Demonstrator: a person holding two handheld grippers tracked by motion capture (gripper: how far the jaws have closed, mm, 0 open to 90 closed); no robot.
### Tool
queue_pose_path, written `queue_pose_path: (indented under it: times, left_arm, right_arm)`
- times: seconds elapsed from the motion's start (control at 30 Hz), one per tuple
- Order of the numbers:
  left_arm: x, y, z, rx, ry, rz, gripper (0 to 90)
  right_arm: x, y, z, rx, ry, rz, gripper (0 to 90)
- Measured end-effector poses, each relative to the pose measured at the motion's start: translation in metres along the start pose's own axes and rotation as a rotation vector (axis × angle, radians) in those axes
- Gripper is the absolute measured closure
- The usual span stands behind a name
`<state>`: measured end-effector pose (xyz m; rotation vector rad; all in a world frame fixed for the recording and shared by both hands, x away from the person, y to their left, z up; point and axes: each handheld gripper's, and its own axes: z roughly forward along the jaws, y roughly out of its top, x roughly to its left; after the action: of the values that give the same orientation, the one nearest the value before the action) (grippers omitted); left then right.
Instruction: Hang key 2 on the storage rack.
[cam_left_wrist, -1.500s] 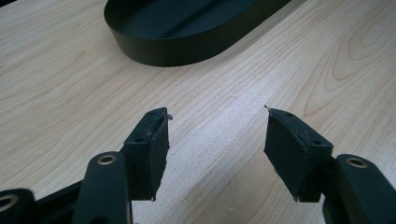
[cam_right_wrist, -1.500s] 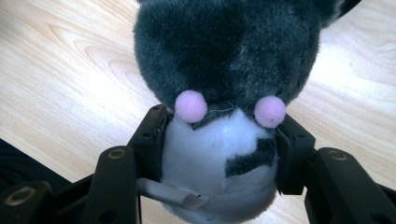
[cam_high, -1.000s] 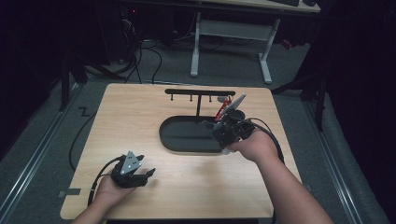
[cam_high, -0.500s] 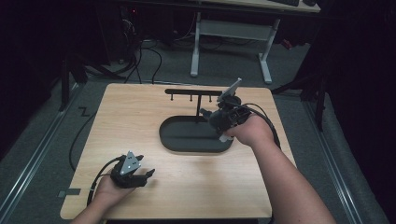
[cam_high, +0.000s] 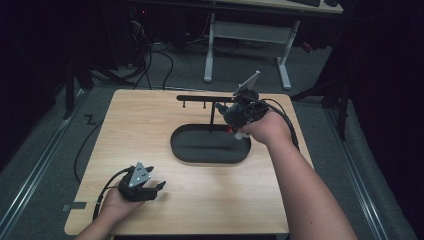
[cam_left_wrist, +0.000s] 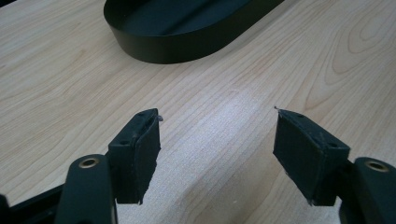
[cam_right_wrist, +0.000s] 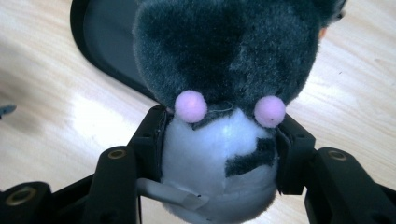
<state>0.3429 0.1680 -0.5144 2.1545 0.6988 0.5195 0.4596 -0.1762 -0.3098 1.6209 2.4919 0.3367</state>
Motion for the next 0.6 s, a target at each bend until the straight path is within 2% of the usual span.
queue_pose_path:
  times: [0.1,0.23,0.43,0.6]
  left_arm:
    - [0.000,0.000,0.000,0.002,-0.001,0.001,31.9]
    - [-0.001,0.000,0.000,0.002,-0.001,0.003,31.9]
    - [-0.001,0.000,0.000,0.003,-0.002,0.004,31.9]
    - [-0.002,0.000,0.001,0.008,-0.008,0.009,32.2]
  right_arm:
    - [-0.001,0.003,-0.002,-0.022,-0.010,0.015,47.4]
    - [-0.003,0.006,0.000,-0.029,-0.024,0.011,47.5]
    - [-0.004,0.004,0.010,-0.004,-0.025,0.019,47.5]
    - [-0.004,-0.003,0.031,0.036,-0.010,0.016,47.5]
